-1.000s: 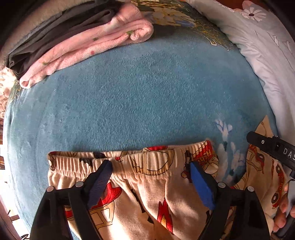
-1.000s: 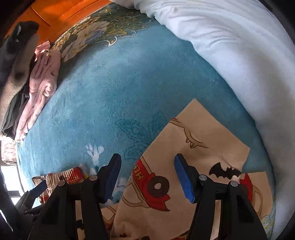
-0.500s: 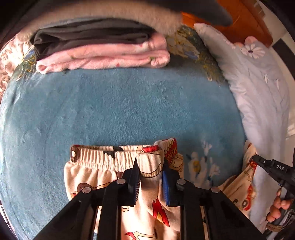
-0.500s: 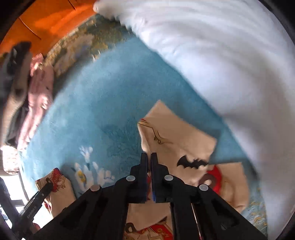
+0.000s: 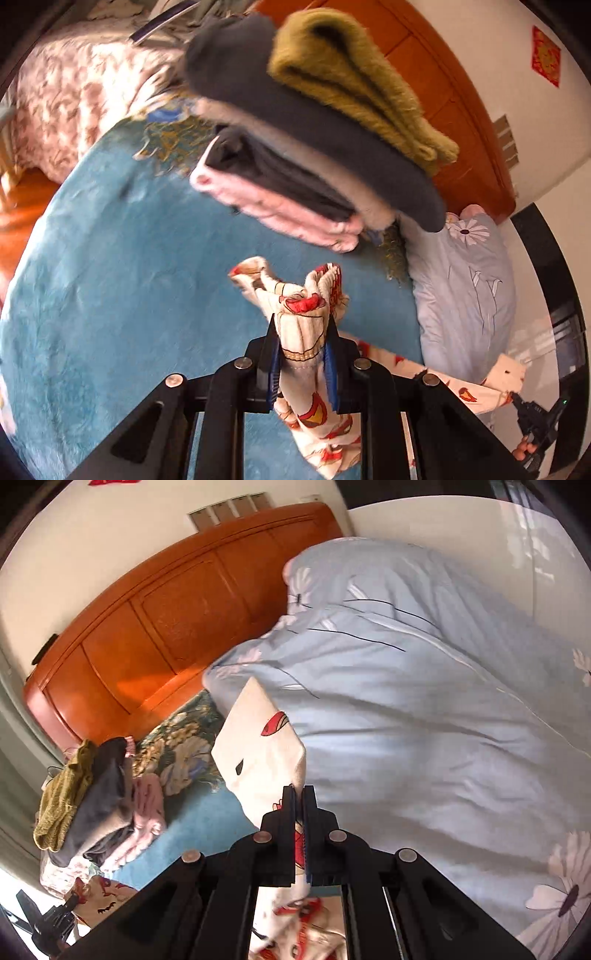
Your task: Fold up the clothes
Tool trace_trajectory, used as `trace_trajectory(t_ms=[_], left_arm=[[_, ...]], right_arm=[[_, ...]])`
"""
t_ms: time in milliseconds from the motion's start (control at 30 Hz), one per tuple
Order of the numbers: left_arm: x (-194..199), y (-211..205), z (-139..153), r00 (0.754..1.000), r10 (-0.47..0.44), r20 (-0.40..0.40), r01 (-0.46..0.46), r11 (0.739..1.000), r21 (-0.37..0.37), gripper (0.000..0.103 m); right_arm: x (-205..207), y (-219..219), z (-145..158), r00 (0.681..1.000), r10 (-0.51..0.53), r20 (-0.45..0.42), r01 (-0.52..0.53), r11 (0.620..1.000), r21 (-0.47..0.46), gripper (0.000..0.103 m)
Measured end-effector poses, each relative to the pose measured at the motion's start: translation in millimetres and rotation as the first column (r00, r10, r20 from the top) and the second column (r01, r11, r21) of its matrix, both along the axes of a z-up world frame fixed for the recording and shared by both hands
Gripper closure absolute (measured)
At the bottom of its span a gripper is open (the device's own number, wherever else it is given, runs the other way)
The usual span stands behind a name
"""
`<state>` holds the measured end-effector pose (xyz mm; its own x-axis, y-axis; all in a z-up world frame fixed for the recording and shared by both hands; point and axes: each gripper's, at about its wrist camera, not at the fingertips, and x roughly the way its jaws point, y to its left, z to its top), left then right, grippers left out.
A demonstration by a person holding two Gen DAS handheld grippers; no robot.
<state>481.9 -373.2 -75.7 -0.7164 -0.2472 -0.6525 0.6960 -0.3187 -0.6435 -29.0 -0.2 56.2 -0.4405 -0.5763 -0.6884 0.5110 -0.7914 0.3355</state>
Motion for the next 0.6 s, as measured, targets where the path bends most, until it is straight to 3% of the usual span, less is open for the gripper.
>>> trace_trajectory(t_ms=[100, 267, 400, 533, 600], left_arm=[[29.3, 18.5, -52.1, 0.999, 0.041, 0.029, -0.044, 0.994, 0.099, 0.082], [56.4, 32.7, -92.4, 0.994, 0.096, 0.046, -0.104, 0.969, 0.223, 0.082], [52.3, 46.4, -95.1, 0.990, 0.077, 0.117, -0.098, 0.977, 0.187, 0.082], [56.8, 58.8, -108.4, 0.979, 0.106, 0.175, -0.142, 0.968, 0.208, 0.082], [60.1, 63.6, -117.6, 0.973, 0.112, 0.202, -0.163, 0.953, 0.257, 0.077]], right_arm=[[2.8, 55.7, -39.2, 0.995, -0.078, 0.066, 0.073, 0.994, 0.076, 0.100], [0.3, 135.2, -99.4, 0.960, -0.218, 0.179, 0.180, 0.962, 0.207, 0.100], [2.4, 164.5, -126.7, 0.934, -0.269, 0.237, 0.213, 0.948, 0.236, 0.100], [2.0, 167.5, -140.4, 0.927, -0.245, 0.283, 0.173, 0.951, 0.256, 0.100], [-1.2, 164.9, -146.3, 0.928, -0.219, 0.303, 0.139, 0.954, 0.266, 0.100]])
